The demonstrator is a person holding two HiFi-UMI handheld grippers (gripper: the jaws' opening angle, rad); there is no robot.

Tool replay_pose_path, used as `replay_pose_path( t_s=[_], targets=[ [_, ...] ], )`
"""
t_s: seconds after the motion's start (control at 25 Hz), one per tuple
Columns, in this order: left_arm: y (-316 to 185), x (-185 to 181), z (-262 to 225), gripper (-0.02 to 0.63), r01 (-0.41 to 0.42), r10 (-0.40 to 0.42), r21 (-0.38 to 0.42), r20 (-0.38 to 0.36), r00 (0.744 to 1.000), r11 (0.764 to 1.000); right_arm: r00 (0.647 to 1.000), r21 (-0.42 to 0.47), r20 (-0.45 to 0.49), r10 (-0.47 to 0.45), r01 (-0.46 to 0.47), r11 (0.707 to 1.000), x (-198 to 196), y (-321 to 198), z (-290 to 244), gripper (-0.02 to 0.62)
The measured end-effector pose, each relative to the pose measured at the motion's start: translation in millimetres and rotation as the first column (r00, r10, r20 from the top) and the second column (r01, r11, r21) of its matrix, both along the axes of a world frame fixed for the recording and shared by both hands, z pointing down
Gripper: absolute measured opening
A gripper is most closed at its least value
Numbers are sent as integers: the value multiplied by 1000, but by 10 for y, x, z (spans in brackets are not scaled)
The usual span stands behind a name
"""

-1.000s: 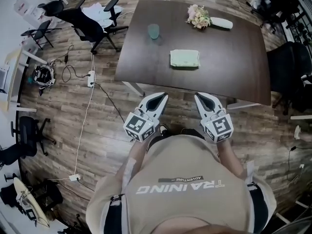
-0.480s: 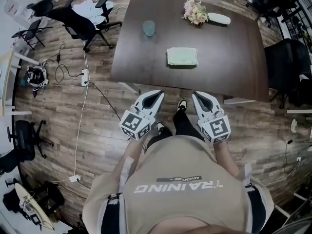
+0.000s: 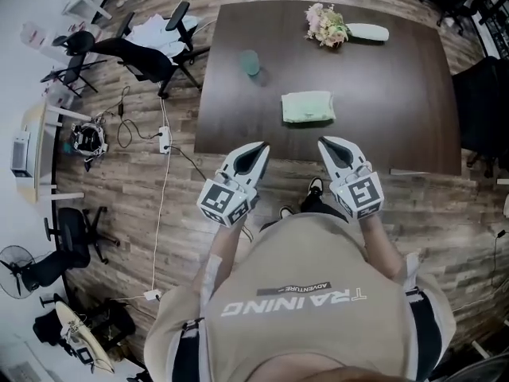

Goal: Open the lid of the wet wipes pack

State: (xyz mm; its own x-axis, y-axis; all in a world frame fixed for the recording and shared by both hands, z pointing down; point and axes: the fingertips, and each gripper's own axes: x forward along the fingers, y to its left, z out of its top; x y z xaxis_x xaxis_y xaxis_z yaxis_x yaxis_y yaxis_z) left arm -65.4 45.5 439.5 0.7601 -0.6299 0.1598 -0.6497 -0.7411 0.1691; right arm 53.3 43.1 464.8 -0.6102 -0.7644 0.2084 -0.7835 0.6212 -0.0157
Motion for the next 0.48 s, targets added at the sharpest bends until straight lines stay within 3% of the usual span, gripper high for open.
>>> replay_pose_path(
  t_s=[0.16,0.32,0.48],
  targets=[
    [-249,85,-100,9,29,-30,31,18,999,999,998,17,58,3,-4,1000,150,-291,-107,14],
    [-396,240,-11,9,48,-49,16,8,999,999,1000,36,-6,-16,16,999,256,-462,-62,14],
    [-484,307,38,9,45,-45,5,10,999,999,1000,27,-12,-27,27,999,307,-548,-21,14]
  ],
)
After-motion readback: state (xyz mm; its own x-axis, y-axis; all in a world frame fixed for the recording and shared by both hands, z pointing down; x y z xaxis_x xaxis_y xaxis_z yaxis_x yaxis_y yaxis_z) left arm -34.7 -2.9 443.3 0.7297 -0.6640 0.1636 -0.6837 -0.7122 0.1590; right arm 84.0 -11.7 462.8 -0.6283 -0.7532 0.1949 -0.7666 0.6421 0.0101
